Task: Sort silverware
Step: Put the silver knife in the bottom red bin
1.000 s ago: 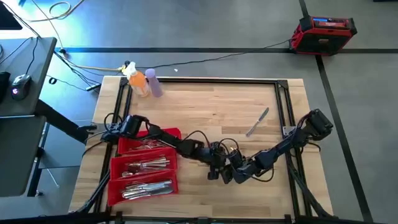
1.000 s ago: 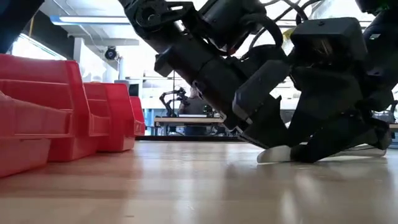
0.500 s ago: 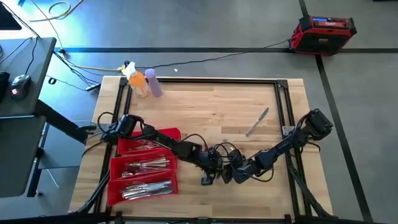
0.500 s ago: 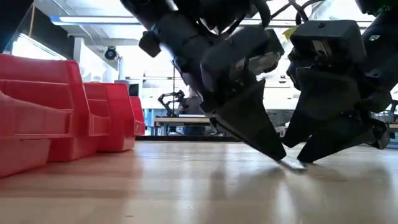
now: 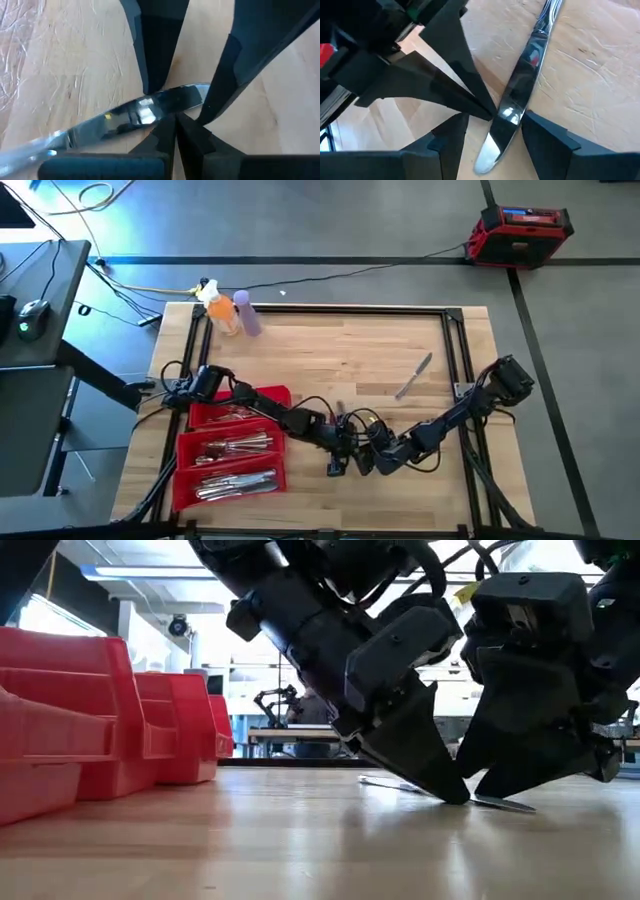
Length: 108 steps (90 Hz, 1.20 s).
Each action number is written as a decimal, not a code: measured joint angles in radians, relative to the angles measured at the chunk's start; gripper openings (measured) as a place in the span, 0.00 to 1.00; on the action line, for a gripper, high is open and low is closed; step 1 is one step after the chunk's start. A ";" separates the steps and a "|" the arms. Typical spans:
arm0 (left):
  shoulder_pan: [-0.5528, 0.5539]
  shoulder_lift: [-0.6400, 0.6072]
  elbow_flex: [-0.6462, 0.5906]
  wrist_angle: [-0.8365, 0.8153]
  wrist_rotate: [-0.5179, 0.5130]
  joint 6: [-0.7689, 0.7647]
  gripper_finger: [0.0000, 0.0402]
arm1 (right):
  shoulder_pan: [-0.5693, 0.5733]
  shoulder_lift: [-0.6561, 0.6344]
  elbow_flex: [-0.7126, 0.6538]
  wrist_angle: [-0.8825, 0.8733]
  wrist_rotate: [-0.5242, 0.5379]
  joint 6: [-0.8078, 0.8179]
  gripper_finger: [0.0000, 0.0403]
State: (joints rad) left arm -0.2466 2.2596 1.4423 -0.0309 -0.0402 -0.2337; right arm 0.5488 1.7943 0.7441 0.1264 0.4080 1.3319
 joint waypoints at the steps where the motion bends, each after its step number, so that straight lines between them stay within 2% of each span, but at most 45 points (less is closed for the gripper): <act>1: 0.001 0.001 0.000 0.002 0.000 0.000 0.00 | 0.000 0.000 0.000 0.004 0.000 -0.004 0.45; 35: 0.008 0.025 0.000 0.045 0.001 0.001 0.00 | 0.008 0.002 -0.001 0.036 0.006 -0.101 0.45; 82: 0.007 0.027 -0.001 0.050 0.017 0.003 0.00 | 0.032 0.001 0.019 0.067 -0.063 -0.186 0.45; 108: 0.007 0.028 0.000 0.051 0.011 0.003 0.00 | 0.041 -0.005 0.030 -0.061 -0.117 -0.194 0.44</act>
State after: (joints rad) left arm -0.2395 2.2879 1.4422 0.0196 -0.0295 -0.2310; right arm 0.5893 1.7889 0.7737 0.0651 0.2911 1.1383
